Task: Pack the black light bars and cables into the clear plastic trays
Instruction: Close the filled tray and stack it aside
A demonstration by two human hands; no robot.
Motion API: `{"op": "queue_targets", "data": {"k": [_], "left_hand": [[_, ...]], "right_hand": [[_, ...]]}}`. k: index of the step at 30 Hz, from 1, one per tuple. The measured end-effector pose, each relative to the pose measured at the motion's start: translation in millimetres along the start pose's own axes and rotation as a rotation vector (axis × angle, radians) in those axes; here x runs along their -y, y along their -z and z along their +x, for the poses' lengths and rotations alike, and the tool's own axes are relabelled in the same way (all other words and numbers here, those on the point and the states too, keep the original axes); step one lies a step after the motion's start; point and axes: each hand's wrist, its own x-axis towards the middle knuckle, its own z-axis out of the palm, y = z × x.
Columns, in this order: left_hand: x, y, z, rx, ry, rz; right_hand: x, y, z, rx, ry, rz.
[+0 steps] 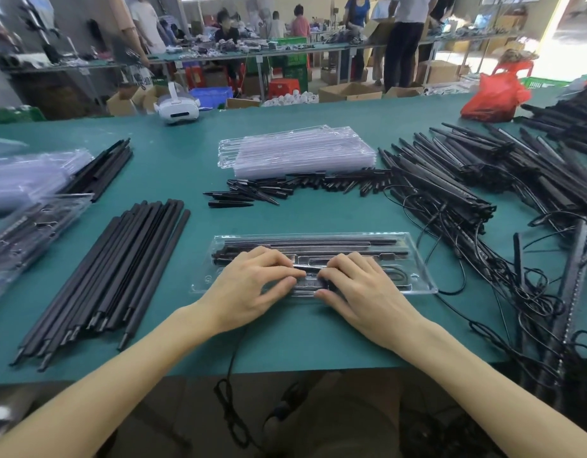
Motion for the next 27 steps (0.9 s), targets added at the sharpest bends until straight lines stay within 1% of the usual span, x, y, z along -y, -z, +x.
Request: {"op": "queue_targets", "data": {"k": [3, 4, 6, 8, 10, 13, 15, 17, 23, 27], "left_hand": [[9.6, 7.1, -8.6, -0.056, 0.041, -0.169], [13.6, 10.3, -12.4, -0.076, 0.061, -0.189], [21.3, 16.4, -21.3, -0.091, 0.128, -0.152], [24.1, 21.3, -31.9, -0.029, 0.262, -0.079], [21.3, 20.3, -42.6, 0.093, 0.362, 0.014], [9.7, 11.5, -52.0, 0.219, 0.423, 0.042], [0.8, 7.7, -50.9, 0.247, 0.448, 0.056], [-6.5, 8.9, -47.5, 0.214, 0.460, 0.048], [-7.8, 28.9, -51.6, 0.135, 0.400, -0.127], [4.7, 44.7, -60.4, 0.103, 0.481, -0.208]], "right_hand": [[1.5, -0.8, -3.0, -0.038, -0.024, 0.010], [1.8, -1.3, -3.6, -0.049, -0.032, 0.013], [1.1, -2.3, -4.3, -0.067, -0.052, 0.020], [-0.9, -3.0, -4.7, -0.076, -0.075, 0.036], [-2.4, -3.9, -5.0, -0.068, -0.087, 0.041], [-2.1, -5.0, -4.6, -0.038, -0.081, 0.021], [-1.9, -5.9, -5.1, -0.046, -0.082, 0.009], [-1.9, -6.2, -6.2, -0.079, -0.095, 0.002], [-2.2, -7.5, -8.3, -0.157, -0.118, -0.063], [-2.1, -7.3, -8.4, -0.203, -0.127, -0.070]]}}
